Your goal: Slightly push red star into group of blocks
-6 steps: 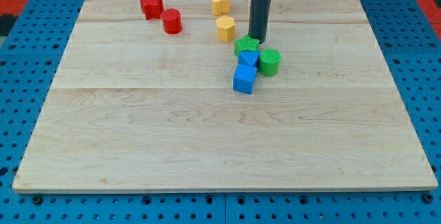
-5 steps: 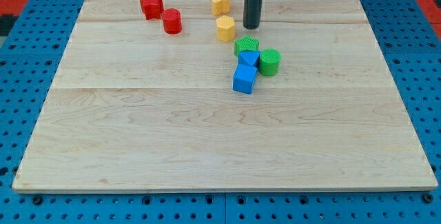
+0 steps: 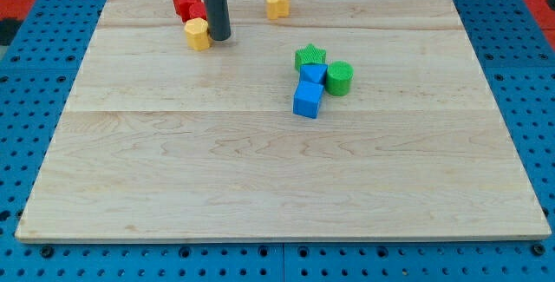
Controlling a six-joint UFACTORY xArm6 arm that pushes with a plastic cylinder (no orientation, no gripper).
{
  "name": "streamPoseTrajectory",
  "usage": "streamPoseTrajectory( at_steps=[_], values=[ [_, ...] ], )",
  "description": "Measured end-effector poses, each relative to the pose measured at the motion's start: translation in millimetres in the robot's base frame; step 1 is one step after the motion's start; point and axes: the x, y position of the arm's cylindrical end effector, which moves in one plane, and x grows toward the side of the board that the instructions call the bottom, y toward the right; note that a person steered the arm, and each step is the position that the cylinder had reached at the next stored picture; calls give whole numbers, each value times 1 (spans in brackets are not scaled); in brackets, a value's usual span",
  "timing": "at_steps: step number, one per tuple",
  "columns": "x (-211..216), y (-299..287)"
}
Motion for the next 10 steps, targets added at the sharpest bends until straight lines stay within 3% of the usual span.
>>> streamPoseTrajectory(
  at_steps=[1,2,3,6,8,10],
  values=[
    [-2,82],
    [-30,130],
    [-77,130],
    [-68,4],
    [-99,5],
    [-101,-95]
  ],
)
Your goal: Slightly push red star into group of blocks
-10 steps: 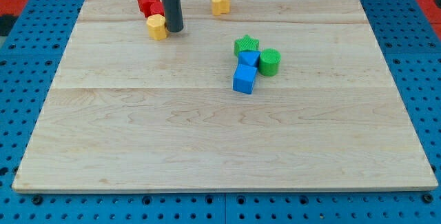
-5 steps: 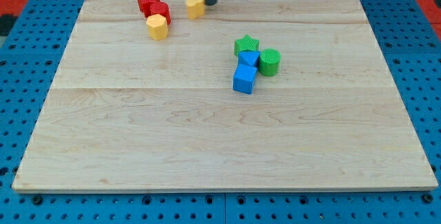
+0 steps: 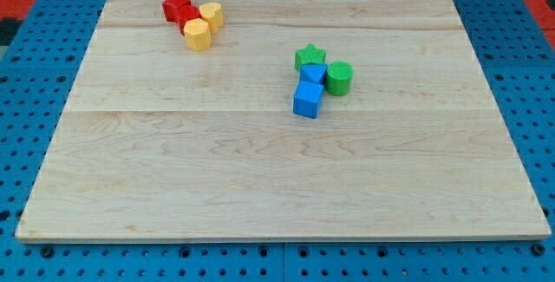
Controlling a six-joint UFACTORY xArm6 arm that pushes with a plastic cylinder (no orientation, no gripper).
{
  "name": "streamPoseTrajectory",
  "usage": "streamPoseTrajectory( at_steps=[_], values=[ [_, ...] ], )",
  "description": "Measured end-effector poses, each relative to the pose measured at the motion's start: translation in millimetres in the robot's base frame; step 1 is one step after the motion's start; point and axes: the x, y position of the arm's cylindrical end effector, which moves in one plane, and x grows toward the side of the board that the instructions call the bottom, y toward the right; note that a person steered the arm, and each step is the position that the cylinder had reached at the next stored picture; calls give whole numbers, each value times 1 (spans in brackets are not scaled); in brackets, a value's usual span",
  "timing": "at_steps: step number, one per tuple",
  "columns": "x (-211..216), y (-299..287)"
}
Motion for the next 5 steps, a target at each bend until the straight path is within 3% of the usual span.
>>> streamPoseTrajectory(
  at_steps=[1,3,5],
  values=[
    [5,-30],
    [25,38],
    [28,40]
  ],
)
